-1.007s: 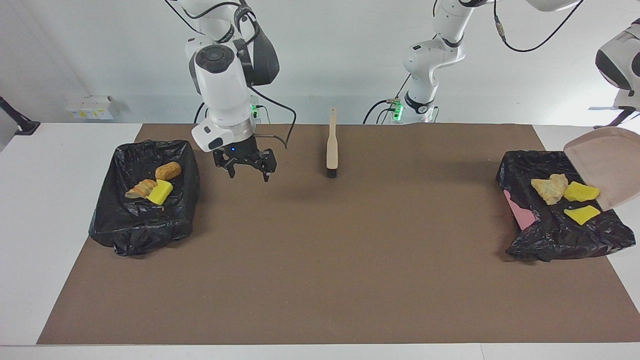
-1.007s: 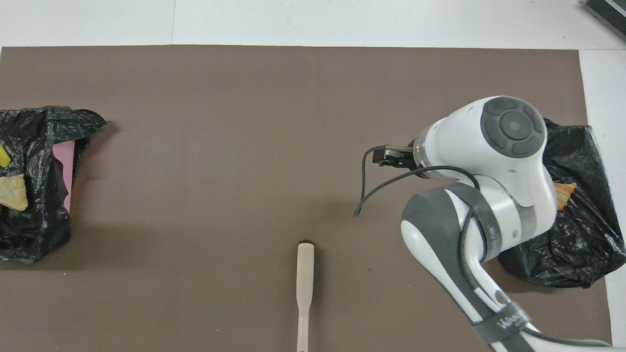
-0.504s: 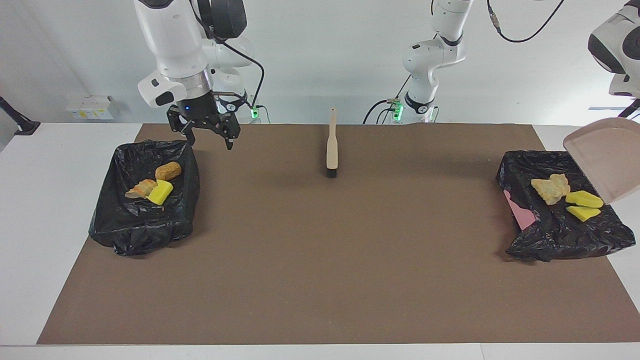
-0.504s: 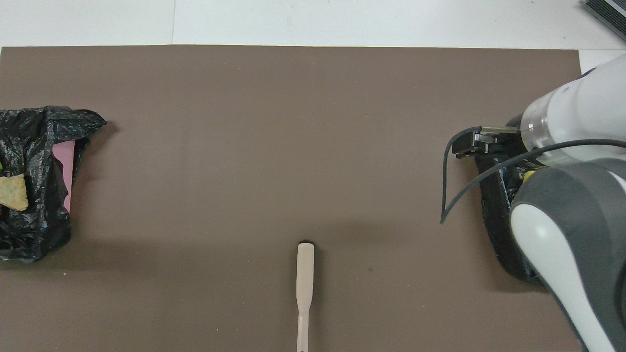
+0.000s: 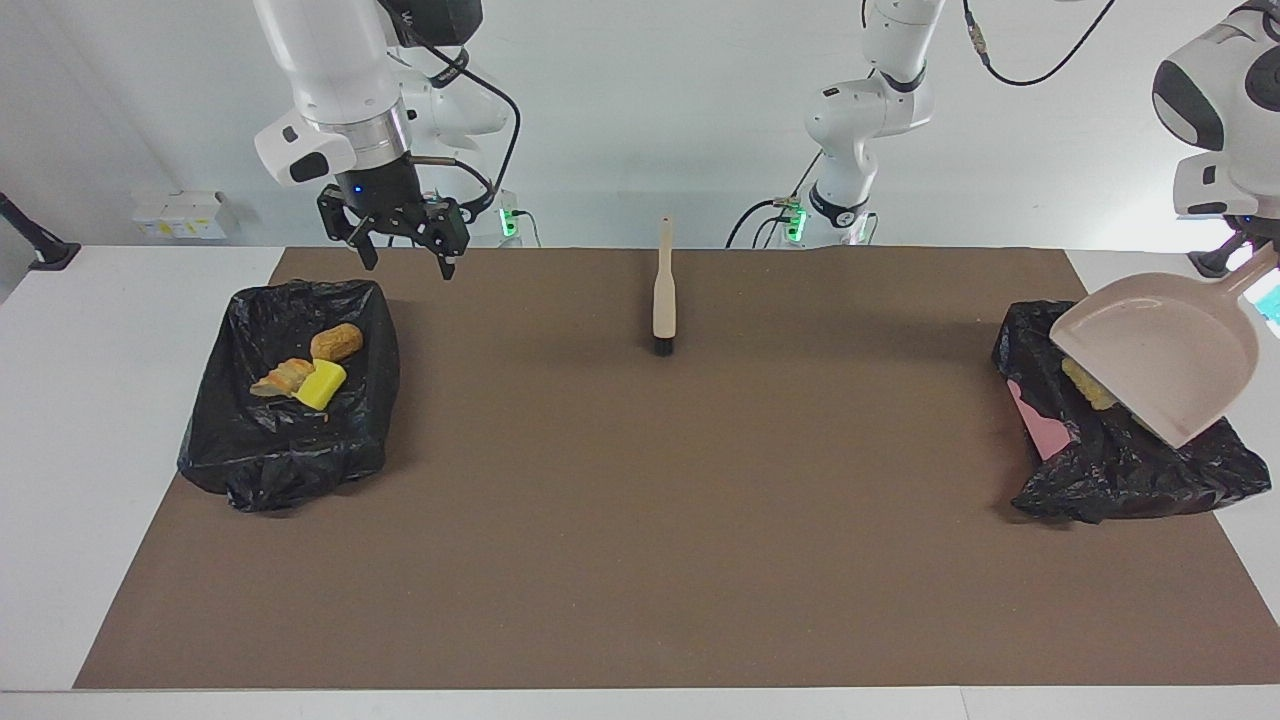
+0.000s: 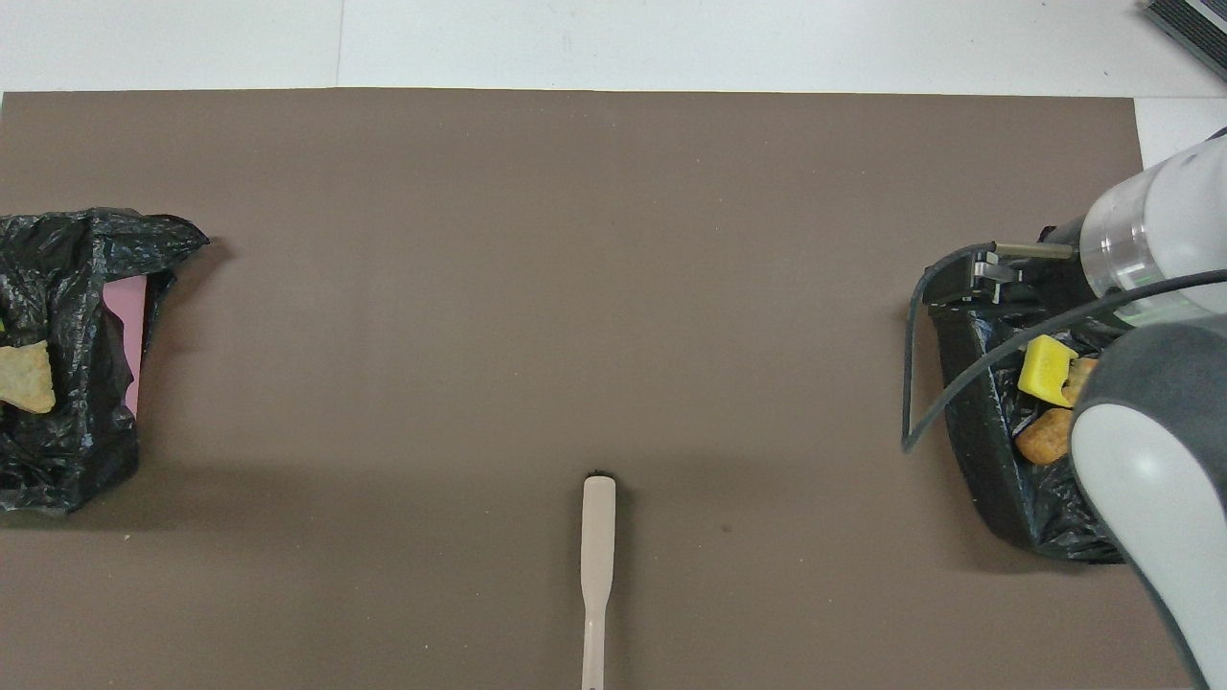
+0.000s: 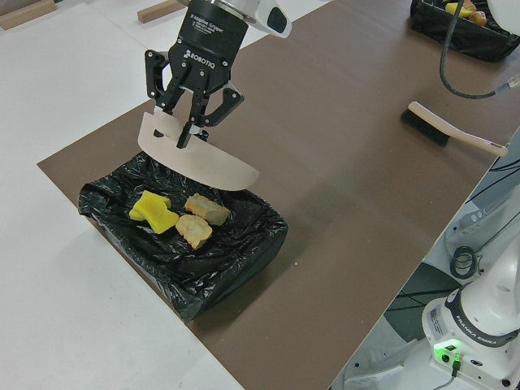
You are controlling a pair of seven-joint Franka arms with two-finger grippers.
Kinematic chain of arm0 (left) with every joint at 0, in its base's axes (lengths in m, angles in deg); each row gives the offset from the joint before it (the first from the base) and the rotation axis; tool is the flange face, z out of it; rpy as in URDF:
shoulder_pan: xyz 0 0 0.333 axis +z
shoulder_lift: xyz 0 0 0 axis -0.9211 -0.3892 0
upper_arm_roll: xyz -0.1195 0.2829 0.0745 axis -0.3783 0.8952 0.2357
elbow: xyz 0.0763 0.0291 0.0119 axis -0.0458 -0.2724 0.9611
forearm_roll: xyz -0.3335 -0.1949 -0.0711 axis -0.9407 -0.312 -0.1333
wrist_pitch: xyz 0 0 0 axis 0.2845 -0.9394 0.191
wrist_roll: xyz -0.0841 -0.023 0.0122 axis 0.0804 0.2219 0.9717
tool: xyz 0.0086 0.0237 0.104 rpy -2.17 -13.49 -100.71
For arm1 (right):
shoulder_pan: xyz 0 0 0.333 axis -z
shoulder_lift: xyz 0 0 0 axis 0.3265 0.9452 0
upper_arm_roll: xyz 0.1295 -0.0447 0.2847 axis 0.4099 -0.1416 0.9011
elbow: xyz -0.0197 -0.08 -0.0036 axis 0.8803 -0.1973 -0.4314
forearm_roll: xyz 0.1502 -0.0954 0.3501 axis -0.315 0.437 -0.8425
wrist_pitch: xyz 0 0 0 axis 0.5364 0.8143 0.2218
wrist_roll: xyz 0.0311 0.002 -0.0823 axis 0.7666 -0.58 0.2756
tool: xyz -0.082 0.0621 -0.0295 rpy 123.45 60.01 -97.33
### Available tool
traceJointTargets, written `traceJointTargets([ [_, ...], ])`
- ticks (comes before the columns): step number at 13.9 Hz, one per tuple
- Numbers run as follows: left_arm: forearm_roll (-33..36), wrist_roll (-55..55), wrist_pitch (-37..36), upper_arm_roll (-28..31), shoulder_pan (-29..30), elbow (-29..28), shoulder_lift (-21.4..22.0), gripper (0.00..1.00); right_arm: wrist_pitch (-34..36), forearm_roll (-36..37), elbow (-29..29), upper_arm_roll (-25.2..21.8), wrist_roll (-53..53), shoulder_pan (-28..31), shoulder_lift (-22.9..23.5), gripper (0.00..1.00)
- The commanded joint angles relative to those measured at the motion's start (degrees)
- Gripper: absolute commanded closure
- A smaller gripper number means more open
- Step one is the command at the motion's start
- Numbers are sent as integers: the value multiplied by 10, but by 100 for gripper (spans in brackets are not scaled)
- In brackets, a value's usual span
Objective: Sweep and dump trash in bin
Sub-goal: 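Bring the empty dustpan back toward the table center with the left gripper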
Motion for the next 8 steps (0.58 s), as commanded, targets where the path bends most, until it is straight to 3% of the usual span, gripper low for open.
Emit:
traceJointTargets([
  [1,-76,-93,-35,4,-28,-14,15,100,22,2,-7,-1,14,3,-16,0],
  [3,-158,-201,-59,4,-38,-14,16,100,32,0,-8,-8,14,3,-18,0],
  [8,-266,-449,-82,3,-113,-40,33,100,70,3,-9,-31,14,-13,-19,0],
])
